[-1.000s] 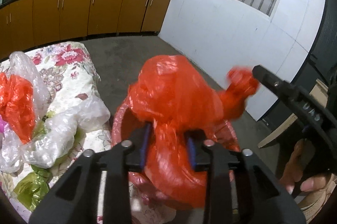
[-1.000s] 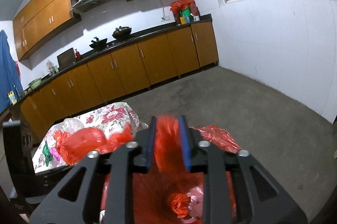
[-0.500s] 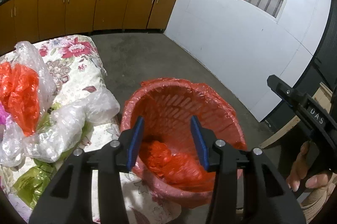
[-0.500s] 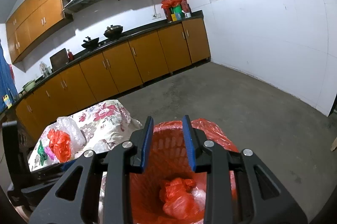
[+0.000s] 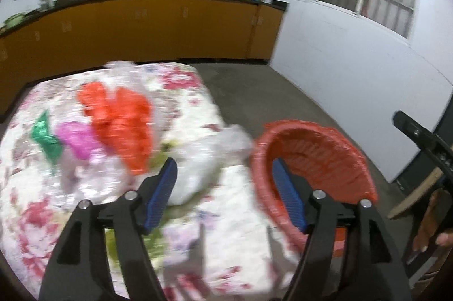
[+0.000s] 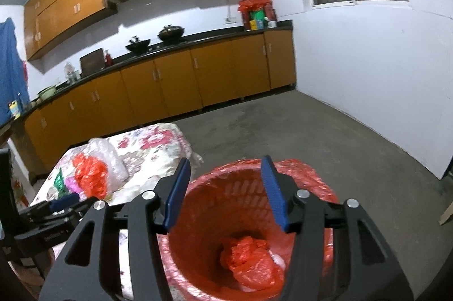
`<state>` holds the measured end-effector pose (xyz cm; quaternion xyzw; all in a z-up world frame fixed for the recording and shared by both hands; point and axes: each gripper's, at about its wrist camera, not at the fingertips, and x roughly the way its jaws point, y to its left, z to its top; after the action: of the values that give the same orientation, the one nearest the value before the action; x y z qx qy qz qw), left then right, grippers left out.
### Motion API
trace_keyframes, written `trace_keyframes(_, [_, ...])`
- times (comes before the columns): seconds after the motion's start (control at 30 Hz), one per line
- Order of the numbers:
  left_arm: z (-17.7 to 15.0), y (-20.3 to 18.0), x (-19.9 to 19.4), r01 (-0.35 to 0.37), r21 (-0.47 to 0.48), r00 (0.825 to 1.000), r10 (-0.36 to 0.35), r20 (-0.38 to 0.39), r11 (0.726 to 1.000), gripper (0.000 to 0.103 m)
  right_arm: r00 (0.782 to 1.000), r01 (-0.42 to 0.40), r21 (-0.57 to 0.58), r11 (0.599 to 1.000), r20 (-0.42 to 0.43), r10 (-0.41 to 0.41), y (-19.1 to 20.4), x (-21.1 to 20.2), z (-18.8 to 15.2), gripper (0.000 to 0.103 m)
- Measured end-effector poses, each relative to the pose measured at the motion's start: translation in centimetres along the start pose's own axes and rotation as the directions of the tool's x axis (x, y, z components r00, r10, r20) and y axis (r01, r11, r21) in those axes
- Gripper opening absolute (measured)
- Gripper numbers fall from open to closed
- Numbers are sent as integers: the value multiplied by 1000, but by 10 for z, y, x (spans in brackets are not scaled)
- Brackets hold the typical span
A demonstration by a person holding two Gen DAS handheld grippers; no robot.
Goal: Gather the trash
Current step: 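Grasp the green bag with the left tool while the right tool grasps clear bags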
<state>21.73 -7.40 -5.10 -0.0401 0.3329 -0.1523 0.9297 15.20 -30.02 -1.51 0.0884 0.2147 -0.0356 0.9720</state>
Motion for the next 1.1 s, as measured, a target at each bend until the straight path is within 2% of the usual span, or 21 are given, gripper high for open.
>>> trace_keyframes(0.2, [-8, 66, -17, -147, -75, 989, 148, 10, 986, 74, 999, -44, -55, 998, -28, 42, 31, 7, -5, 53])
trace_keyframes(0.33, [-14, 120, -30, -247, -169, 968, 250, 0, 954, 74, 995, -77, -84, 993, -67, 71, 53, 17, -13, 53])
trace_keyframes(0.47, [-19, 155, -46, -305, -234, 949, 314, 4, 923, 74, 988, -101, -93, 991, -127, 89, 76, 34, -21, 53])
trace_keyframes(0.6, [-24, 171, -57, -345, -248, 932, 361, 21, 905, 74, 977, -132, -107, 985, -181, 111, 104, 54, -33, 53])
trace_keyframes(0.83, [-28, 186, -62, -352, -265, 928, 372, 28, 898, 70, 948, -159, -88, 983, -290, 127, 142, 106, -51, 48])
trace_keyframes(1.1, [-27, 199, -53, -341, -279, 932, 362, 23, 898, 68, 926, -130, -40, 991, -362, 107, 159, 145, -62, 47])
